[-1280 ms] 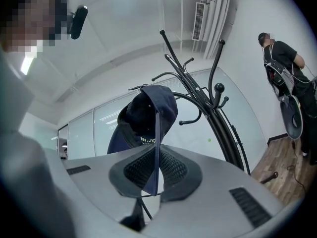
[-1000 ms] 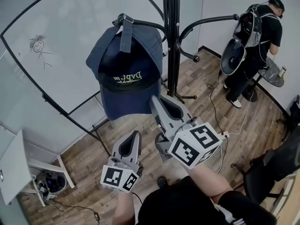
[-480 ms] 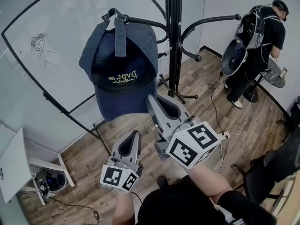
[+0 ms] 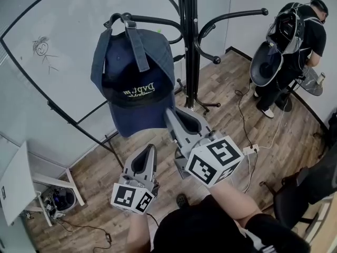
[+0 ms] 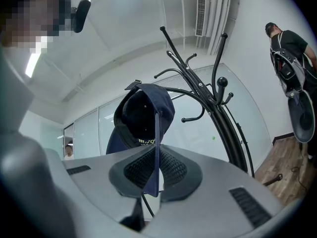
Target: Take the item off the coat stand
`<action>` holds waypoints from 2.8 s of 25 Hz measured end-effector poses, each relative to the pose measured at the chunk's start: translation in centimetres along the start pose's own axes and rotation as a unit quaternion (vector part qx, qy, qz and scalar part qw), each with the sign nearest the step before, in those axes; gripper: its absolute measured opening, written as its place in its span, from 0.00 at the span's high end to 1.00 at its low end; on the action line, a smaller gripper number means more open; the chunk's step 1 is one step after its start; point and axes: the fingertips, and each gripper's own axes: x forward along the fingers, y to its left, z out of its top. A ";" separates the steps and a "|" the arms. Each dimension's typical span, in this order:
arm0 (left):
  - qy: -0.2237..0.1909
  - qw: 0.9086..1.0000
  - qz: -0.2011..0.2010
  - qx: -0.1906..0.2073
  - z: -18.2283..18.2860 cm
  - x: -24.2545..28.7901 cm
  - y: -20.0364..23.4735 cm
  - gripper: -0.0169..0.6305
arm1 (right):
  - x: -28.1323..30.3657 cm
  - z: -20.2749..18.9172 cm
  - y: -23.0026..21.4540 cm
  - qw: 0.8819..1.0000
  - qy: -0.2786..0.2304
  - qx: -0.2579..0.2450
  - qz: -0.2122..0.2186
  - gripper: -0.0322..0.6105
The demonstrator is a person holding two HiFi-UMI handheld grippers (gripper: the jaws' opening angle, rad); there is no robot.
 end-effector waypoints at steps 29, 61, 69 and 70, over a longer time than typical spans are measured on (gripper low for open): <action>0.016 0.999 0.045 0.015 -0.7 3.5 -10.8 0.95 | -13.0 -0.5 -12.8 0.998 0.041 -0.052 -0.018 0.88; 0.032 0.997 0.069 0.003 -2.9 3.0 -16.2 0.95 | -22.3 -0.7 -16.8 0.997 0.048 -0.052 -0.011 0.88; 0.028 0.998 0.055 0.014 -3.1 4.4 -18.5 0.95 | -24.3 0.1 -17.9 0.998 0.037 -0.058 -0.013 0.88; 0.028 0.998 0.055 0.015 -3.1 4.4 -18.4 0.95 | -24.2 0.2 -17.9 0.998 0.037 -0.058 -0.013 0.88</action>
